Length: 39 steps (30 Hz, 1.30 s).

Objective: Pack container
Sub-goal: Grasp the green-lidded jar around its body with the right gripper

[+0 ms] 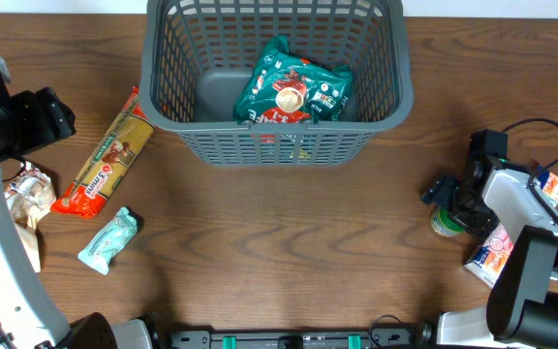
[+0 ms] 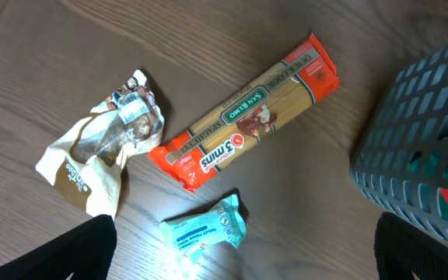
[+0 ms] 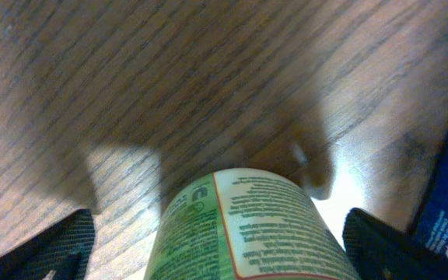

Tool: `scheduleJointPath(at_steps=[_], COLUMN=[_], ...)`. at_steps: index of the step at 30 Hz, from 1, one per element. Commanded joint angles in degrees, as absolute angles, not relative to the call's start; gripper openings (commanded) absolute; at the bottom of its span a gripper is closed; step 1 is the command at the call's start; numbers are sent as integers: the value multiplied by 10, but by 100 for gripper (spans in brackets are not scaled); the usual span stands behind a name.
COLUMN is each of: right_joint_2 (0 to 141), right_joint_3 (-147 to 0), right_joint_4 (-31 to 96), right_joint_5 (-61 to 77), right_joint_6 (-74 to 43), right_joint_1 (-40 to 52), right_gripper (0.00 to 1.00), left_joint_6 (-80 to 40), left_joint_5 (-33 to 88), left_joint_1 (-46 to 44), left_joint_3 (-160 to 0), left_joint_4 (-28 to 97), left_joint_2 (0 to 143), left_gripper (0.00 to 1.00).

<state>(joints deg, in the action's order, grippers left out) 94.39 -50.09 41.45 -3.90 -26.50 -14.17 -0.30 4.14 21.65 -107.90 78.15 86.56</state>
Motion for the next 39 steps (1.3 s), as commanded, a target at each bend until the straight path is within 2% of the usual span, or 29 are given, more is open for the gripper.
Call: scheduleJointPath(at_steps=[1, 5, 11, 20, 22, 26, 27, 29, 31, 39], right_joint_2=[966, 966, 966, 966, 966, 966, 966, 966, 966, 963], right_joint_3=[-496, -496, -496, -496, -496, -496, -496, -496, -496, -500], right_joint_4=[407, 408, 411, 415, 416, 416, 417, 418, 418, 420], right_joint_5=[-32, -32, -32, -32, -32, -32, -32, -32, -32, -32], right_joint_6=[-272, -272, -272, -272, -272, -272, -272, -272, -272, -272], right_joint_1=[-138, -138, -138, -138, -138, -138, -138, -138, -138, -138], right_gripper=[80, 76, 52, 46, 39, 38, 34, 15, 1, 1], left_joint_6=[4, 4, 4, 4, 4, 4, 4, 4, 4, 4], left_joint_5=[42, 39, 39, 39, 39, 39, 39, 39, 39, 39], left_joint_1=[218, 218, 218, 218, 218, 218, 218, 218, 218, 218], left_joint_3=[-1078, -1078, -1078, -1078, -1078, -1078, -1078, -1078, -1078, -1078], left_joint_4=[783, 783, 783, 783, 783, 783, 783, 783, 783, 783], left_joint_2=[865, 865, 865, 865, 865, 865, 865, 865, 865, 865], left_gripper=[92, 92, 92, 92, 92, 92, 92, 92, 92, 92])
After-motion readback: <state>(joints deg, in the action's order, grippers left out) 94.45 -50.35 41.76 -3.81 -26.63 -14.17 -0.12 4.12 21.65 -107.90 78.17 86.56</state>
